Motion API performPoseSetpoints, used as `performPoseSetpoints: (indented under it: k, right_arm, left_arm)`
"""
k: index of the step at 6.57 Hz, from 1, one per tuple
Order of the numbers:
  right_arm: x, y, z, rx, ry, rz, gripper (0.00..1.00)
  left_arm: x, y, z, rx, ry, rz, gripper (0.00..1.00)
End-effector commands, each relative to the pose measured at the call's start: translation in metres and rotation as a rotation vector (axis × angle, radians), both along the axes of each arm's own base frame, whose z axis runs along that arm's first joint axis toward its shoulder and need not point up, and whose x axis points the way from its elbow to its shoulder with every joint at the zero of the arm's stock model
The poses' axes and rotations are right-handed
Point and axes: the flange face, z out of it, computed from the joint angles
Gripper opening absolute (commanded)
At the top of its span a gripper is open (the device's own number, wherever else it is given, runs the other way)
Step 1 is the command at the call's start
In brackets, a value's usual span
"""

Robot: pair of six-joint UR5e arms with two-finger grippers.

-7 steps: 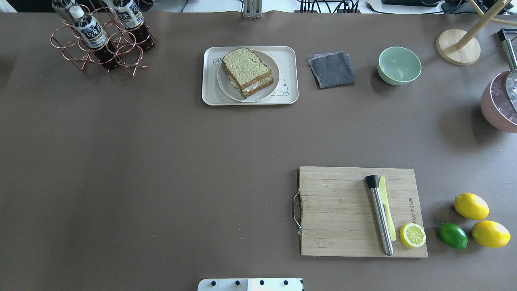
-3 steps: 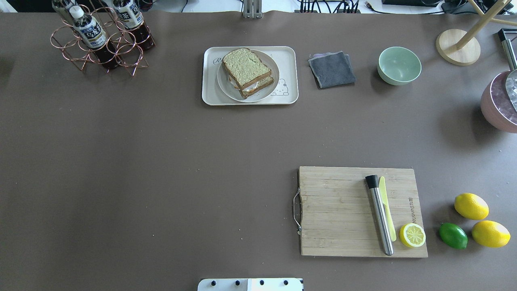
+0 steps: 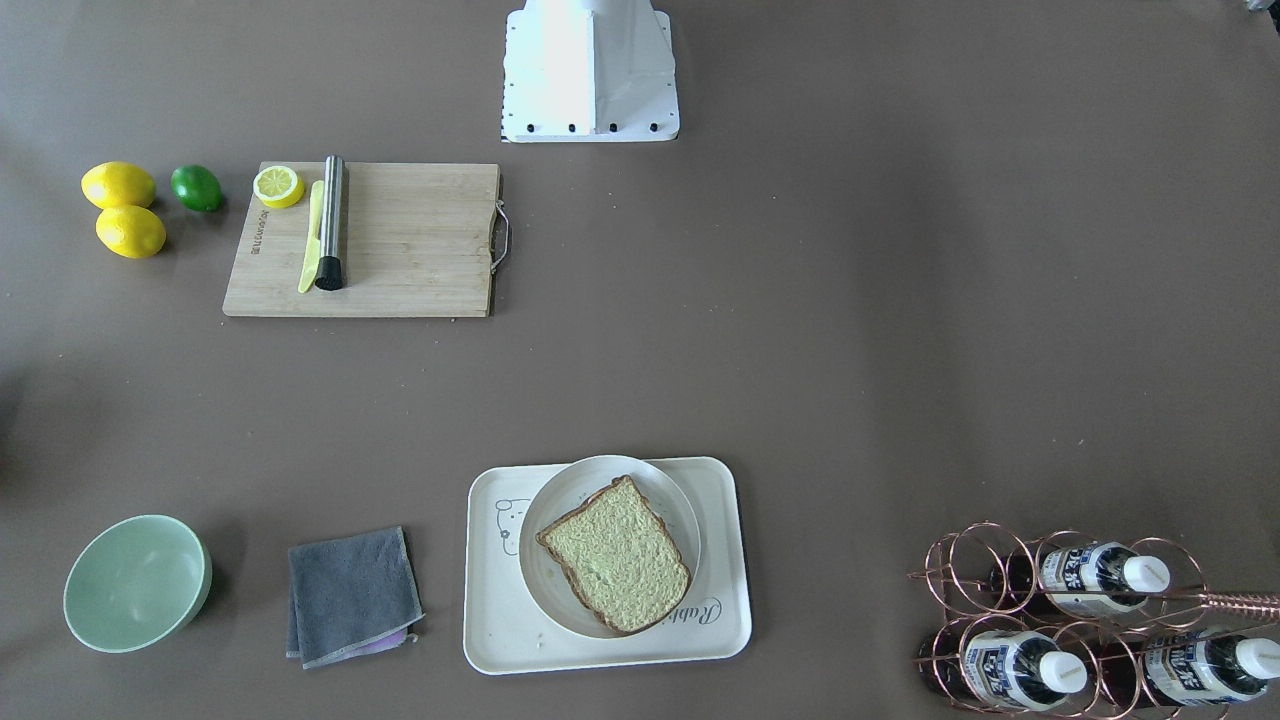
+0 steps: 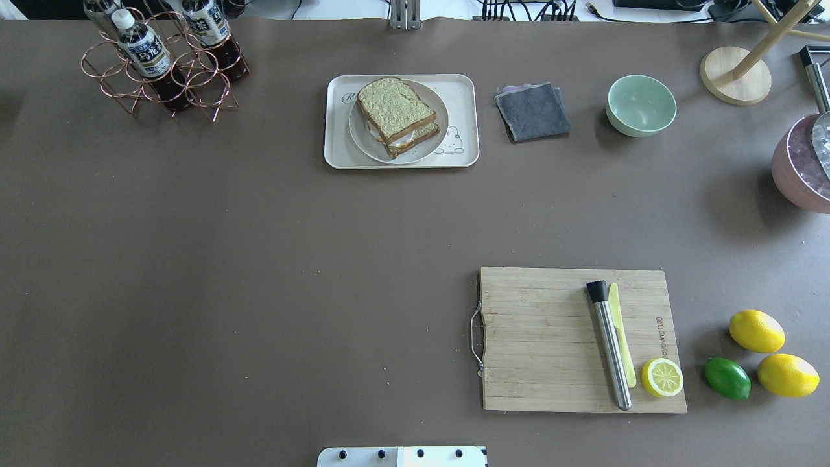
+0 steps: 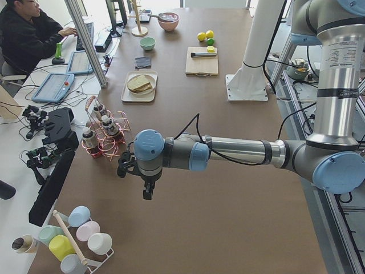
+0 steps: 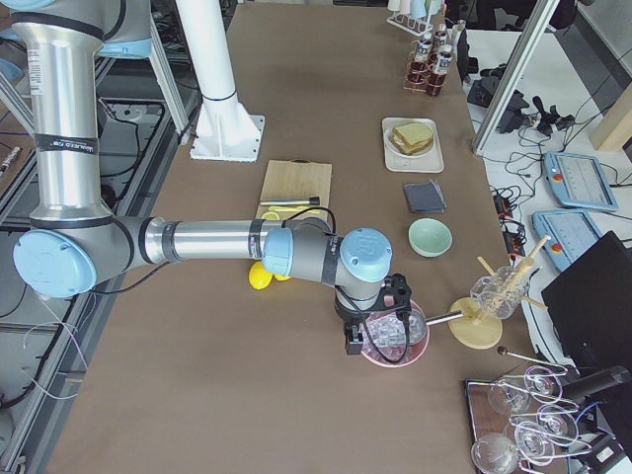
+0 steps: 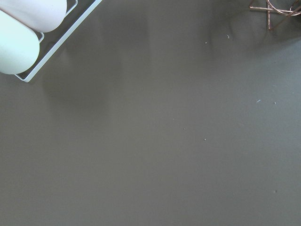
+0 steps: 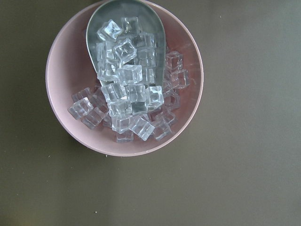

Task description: Make sandwich and place on tray

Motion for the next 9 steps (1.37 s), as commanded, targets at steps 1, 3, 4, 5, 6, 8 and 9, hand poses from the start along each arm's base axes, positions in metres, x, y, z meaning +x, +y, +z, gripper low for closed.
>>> performPoseSetpoints:
  k: [1,3,4,5,6,8,9]
  right_arm:
    - [-0.0001,0.0004,0.0017,-0.003,-0.001,0.000,1.00]
    - [0.0000,-0.0003,0.0023,-0.003,-0.001,0.000,1.00]
    - [-0.0007,-0.0004,0.0023,-0.005,-0.001,0.000,1.00]
    - [-0.0011,-0.0004,0.0027,-0.007,-0.006,0.001,1.00]
    - [-0.0011,-0.0003,0.0029,-0.012,-0.006,0.006,1.00]
    - [-0.0011,-0.0005,0.0020,-0.009,-0.006,0.006,1.00]
    - [-0.0012,-0.0005,0.0019,-0.009,-0.007,0.006,1.00]
  left_arm:
    - [0.0006,-0.0011,-0.0012,0.002,-0.001,0.001,0.98]
    - [0.0000,-0.0010,-0.0013,0.002,0.000,0.000,0.98]
    - [0.0000,-0.0010,-0.0013,0.004,0.000,0.001,0.98]
    - [0.0000,-0.0010,-0.0021,0.005,0.000,0.001,0.98]
    - [0.0006,-0.0025,-0.0044,0.009,0.000,0.001,0.98]
    - [0.0011,-0.0072,-0.0071,0.011,0.000,0.002,0.98]
    - [0.0011,-0.0072,-0.0071,0.011,0.000,0.002,0.98]
